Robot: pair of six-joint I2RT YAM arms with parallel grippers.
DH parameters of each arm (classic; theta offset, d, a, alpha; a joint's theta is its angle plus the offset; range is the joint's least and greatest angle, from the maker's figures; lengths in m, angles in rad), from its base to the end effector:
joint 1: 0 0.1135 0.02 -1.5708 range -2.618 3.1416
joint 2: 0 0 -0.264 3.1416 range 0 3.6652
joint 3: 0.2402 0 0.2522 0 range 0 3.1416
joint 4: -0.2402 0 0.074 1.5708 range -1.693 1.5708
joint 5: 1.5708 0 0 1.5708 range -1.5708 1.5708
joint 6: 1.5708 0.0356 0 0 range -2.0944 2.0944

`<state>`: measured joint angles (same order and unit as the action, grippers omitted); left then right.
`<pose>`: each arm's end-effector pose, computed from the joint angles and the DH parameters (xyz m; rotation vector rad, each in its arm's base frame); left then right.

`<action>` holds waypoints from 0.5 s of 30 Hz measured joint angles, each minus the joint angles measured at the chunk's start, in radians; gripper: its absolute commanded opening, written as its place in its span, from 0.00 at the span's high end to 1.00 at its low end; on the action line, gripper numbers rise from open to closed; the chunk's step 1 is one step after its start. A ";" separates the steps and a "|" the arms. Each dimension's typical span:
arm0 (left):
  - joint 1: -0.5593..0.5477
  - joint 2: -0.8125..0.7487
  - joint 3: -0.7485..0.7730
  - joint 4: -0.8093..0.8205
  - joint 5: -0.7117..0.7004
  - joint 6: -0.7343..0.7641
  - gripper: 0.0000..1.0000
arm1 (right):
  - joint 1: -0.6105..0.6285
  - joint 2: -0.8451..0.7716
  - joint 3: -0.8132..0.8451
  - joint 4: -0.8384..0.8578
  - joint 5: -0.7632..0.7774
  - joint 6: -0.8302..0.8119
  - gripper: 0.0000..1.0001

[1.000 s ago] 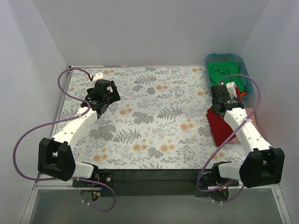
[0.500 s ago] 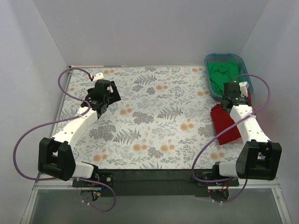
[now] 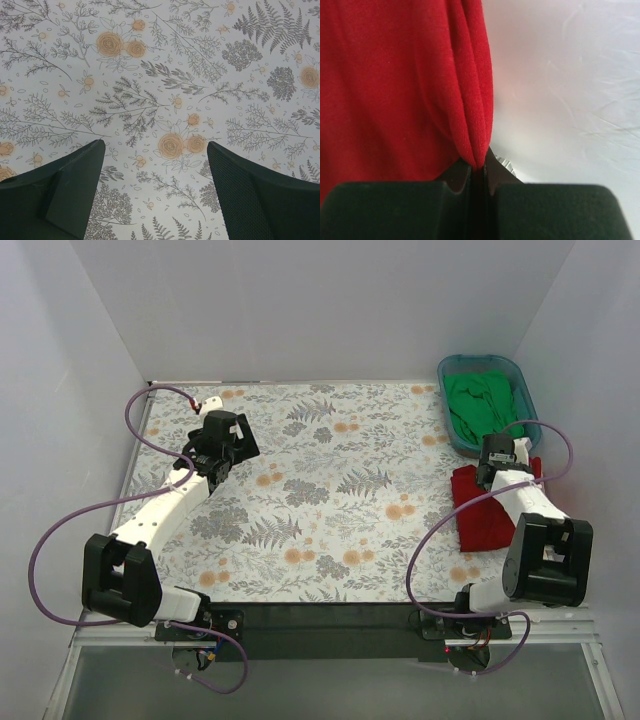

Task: Fold and stack the t-shirts
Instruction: Neatly place the folded tshirt to the corner

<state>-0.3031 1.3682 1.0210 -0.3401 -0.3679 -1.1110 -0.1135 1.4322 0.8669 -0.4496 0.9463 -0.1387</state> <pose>0.2906 -0.0775 0.2771 -1.0524 1.9651 -0.3681 0.2675 -0.0596 0.2139 0.3216 2.4136 -1.3101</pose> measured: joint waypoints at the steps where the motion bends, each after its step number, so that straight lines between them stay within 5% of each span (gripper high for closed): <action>1: 0.000 0.001 0.000 0.000 0.003 -0.002 0.17 | -0.006 0.004 -0.010 0.017 0.000 -0.005 0.99; 15: 0.000 0.014 -0.013 0.000 0.014 -0.006 0.18 | -0.038 0.098 -0.030 0.135 0.030 -0.079 0.99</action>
<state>-0.3031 1.3823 1.0084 -0.3405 -0.3538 -1.1168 -0.1516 1.5307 0.8368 -0.3145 0.9760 -0.2176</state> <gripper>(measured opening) 0.825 0.075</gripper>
